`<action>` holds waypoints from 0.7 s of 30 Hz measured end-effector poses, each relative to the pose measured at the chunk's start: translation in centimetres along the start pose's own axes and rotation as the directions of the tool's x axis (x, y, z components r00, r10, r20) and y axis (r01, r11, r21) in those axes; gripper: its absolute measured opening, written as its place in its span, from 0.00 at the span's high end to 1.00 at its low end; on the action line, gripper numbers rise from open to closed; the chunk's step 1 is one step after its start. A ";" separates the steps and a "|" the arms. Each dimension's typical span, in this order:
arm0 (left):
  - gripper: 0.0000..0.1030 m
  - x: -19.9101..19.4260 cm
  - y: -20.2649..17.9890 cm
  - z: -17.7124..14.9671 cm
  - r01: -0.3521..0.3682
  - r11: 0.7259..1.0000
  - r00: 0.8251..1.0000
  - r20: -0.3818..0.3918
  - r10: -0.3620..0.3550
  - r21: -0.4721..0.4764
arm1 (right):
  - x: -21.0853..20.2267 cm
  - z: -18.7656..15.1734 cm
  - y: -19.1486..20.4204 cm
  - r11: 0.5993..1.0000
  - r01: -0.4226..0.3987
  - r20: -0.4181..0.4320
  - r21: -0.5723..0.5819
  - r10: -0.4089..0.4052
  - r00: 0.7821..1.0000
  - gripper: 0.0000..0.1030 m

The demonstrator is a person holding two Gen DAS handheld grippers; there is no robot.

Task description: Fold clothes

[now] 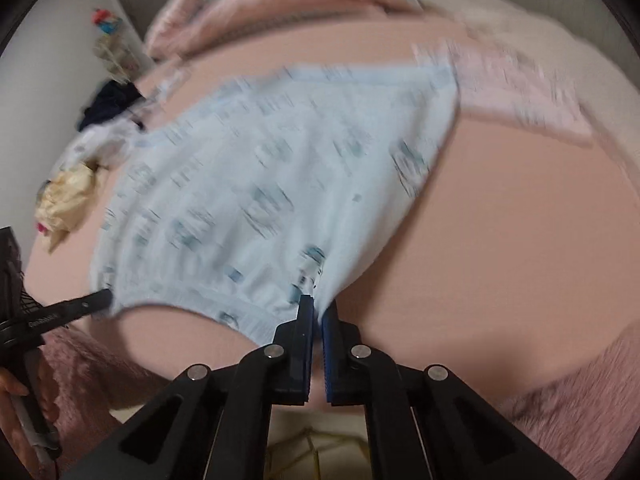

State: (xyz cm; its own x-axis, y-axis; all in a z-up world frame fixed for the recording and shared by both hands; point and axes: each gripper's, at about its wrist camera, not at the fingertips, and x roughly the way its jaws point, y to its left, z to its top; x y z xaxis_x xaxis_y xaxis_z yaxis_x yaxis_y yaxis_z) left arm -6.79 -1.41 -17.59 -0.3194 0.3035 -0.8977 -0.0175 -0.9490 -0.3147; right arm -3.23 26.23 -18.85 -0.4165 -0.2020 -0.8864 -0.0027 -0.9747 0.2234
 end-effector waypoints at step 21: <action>0.51 4.1 -11.0 4.6 -0.026 0.940 0.999 0.029 0.018 0.339 | 2.0 5.3 2.1 0.970 -0.012 -0.055 -0.243 -0.001 0.998 0.80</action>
State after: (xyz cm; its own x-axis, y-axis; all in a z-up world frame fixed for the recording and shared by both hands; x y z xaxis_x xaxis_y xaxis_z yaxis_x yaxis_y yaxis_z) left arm -12.29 9.88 -16.33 -0.3466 0.2841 -0.8939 -0.3294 -0.9292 -0.1676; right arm -8.84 24.28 -17.97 -0.3661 -0.2060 -0.9075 0.2238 -0.9661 0.1290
